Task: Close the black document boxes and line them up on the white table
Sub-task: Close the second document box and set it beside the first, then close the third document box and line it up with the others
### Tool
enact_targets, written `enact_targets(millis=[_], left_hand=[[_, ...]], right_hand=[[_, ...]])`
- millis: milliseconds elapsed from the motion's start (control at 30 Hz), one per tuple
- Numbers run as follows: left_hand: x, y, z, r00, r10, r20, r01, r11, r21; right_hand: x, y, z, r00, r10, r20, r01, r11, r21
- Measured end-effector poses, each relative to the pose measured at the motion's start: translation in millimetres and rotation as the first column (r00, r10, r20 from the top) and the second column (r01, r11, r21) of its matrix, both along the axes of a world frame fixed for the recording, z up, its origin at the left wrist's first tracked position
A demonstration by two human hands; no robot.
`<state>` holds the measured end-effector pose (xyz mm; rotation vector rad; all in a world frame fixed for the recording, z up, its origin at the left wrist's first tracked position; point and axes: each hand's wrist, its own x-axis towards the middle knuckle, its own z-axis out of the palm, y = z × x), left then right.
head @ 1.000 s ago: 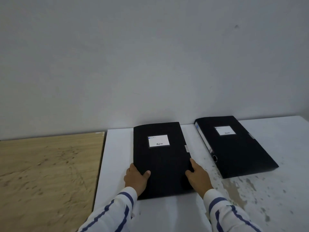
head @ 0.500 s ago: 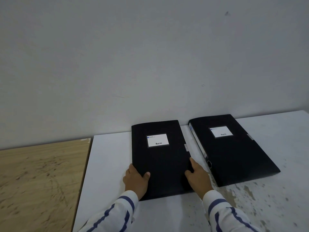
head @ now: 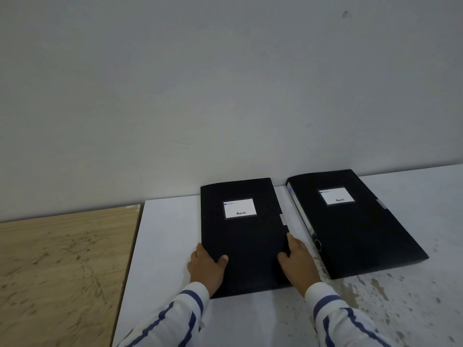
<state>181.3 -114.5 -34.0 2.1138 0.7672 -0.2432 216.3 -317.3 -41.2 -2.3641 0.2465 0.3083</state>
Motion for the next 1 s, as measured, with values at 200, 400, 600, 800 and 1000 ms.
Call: enact_targets(millis=[200,400,600,800,1000], left_hand=[[-8,16,6,0.999,-0.032,0.013,0.032,0.999,-0.035],[-31,37,14,0.998,-0.047,0.044,0.048,0.999,-0.015],[-72,81,24,0.994,-0.084,0.075,0.078,0.993,0.085],[-125,151,39,0.992,-0.078,0.104,0.058,0.981,0.185],[-191,235,56,0.991,-0.06,0.122,0.022,0.957,0.288]], right_hand=[[-13,21,8,0.985,0.087,0.146,-0.058,0.979,-0.194],[-38,65,18,0.947,0.287,0.147,-0.256,0.946,-0.2],[-71,132,30,0.893,0.428,0.137,-0.4,0.897,-0.191],[-116,214,46,0.833,0.522,0.181,-0.477,0.845,-0.24],[-175,301,67,0.763,0.612,0.207,-0.564,0.787,-0.25]])
